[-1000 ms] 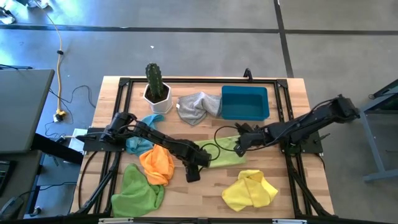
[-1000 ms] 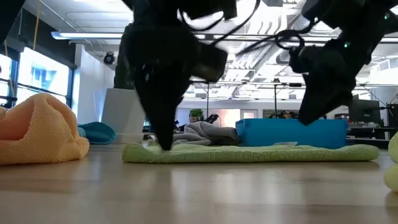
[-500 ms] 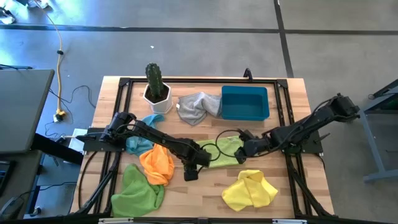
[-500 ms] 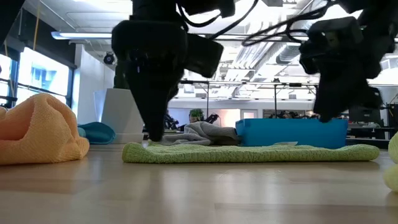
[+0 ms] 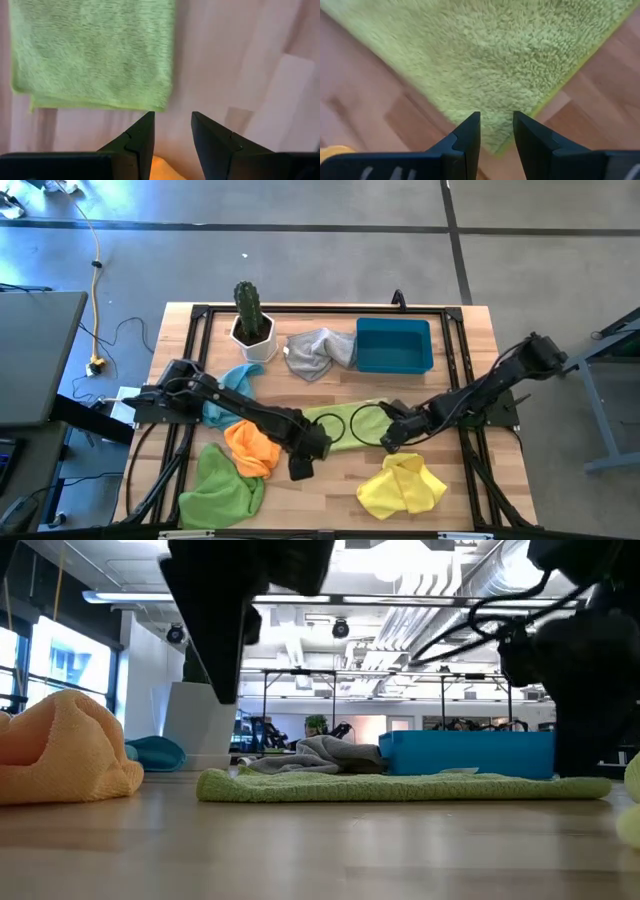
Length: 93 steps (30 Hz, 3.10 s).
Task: Fold microfiber towels
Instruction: Fold the light green microfiber cloth
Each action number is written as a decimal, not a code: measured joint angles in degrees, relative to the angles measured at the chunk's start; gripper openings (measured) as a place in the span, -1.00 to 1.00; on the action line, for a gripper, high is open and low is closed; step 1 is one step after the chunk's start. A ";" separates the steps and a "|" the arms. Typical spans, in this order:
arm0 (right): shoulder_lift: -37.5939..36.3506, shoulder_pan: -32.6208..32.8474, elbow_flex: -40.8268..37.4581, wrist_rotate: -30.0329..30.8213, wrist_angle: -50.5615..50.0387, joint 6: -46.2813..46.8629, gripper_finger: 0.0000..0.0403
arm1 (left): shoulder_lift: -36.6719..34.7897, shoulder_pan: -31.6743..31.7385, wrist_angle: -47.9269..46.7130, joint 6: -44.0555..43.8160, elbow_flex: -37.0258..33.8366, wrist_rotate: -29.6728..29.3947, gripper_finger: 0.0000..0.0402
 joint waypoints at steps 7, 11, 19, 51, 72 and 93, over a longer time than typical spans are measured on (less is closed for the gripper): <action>1.75 -1.81 0.00 6.59 -3.50 -7.05 -0.47 | -0.85 -2.51 -0.03 -4.22 0.00 0.09 -0.41; 1.75 -5.10 0.00 10.76 -4.75 -12.37 -0.47 | -0.85 -3.69 0.00 -4.20 0.00 0.00 -0.41; 0.73 -12.15 1.45 13.86 -5.67 -18.70 -0.47 | -0.84 -3.14 -0.21 -0.55 0.00 0.15 -0.41; 1.14 -0.40 7.58 6.04 -4.32 -37.85 -0.30 | -8.72 -10.13 -13.77 -5.05 -0.07 -1.35 -0.41; 7.57 -5.46 7.58 7.69 -12.34 -30.23 -0.37 | -13.54 -9.55 -22.76 -5.68 0.00 -2.43 -0.41; 5.52 -7.64 15.78 9.97 -28.90 -26.81 -0.37 | -13.87 -9.47 -26.85 -3.71 -0.04 -4.61 -0.41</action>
